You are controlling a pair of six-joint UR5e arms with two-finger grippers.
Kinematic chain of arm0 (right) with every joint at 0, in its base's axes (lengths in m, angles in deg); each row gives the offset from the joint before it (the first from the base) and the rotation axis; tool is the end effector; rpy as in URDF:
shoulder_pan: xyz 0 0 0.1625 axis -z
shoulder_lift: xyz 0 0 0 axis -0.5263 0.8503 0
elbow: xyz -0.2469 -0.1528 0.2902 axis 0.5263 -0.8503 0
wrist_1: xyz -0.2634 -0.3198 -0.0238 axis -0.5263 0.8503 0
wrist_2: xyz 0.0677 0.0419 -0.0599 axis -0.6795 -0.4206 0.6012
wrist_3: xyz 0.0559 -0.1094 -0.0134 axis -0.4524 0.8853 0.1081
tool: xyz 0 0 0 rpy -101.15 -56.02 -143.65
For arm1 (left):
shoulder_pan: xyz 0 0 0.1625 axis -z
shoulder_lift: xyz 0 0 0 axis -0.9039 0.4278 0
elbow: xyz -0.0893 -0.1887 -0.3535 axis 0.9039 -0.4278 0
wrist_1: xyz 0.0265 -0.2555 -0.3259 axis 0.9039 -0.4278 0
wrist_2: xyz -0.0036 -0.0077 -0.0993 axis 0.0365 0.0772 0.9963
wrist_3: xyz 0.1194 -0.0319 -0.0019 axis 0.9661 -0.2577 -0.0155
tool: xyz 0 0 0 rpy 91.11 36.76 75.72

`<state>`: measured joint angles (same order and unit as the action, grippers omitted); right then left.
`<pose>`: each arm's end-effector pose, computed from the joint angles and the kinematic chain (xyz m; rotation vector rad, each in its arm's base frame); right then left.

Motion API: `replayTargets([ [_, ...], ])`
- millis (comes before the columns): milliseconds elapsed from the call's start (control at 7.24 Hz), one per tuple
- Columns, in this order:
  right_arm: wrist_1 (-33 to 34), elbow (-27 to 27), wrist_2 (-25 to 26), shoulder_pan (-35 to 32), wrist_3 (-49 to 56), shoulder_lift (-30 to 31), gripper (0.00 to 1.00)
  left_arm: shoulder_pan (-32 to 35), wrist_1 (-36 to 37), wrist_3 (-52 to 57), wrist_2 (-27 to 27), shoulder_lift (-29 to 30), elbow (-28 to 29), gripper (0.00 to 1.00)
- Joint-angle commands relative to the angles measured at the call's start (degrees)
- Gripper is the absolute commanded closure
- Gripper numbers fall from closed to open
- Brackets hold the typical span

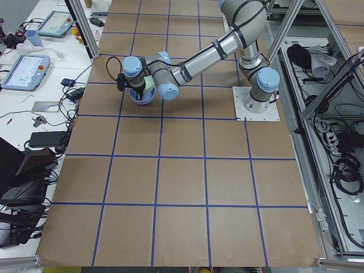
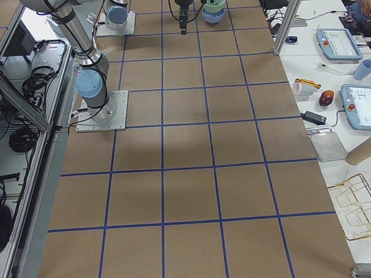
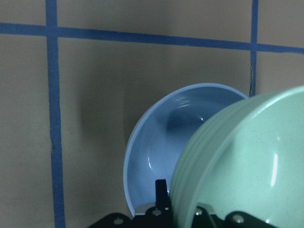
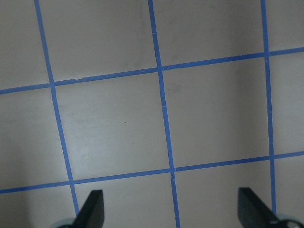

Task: Stack green bowl on blue bowl
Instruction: 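Lower the green bowl into the blue bowl with the left gripper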

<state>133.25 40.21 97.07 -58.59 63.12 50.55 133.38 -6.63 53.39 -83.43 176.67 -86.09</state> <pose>0.1376 -0.4506 0.4955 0.1969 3.1225 -0.0136 0.0707 -0.6479 0.2254 0.0121 -2.8379 0.0558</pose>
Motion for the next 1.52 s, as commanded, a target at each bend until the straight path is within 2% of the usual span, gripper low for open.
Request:
replayTargets([
  [0, 0.0, 0.01, 0.0, 0.0, 0.0, 0.0, 0.0, -0.06, 0.22, 0.35, -2.23, 0.19, 0.29, 1.0],
  [691, 0.0, -0.07, 0.0, 0.0, 0.0, 0.0, 0.0, 0.02, 0.14, 0.97, -1.88, 0.45, -0.06, 1.0],
  [829, 0.0, 0.01, 0.0, 0.0, 0.0, 0.0, 0.0, 0.02, 0.14, 0.8, -1.88, 0.54, 0.03, 0.47],
  [967, -0.09, -0.07, 0.0, 0.0, 0.0, 0.0, 0.0, -0.06, 0.14, 0.53, -1.79, 0.54, 0.38, 0.27],
  [1106, -0.09, 0.01, 0.0, 0.0, 0.0, 0.0, 0.0, 0.11, 0.05, 0.1, -1.97, 0.02, 0.64, 0.19],
  [1382, -0.09, -0.07, 0.0, 0.0, 0.0, 0.0, 0.0, 2.21, -1.09, -1.31, -2.49, -3.4, 0.73, 0.14],
])
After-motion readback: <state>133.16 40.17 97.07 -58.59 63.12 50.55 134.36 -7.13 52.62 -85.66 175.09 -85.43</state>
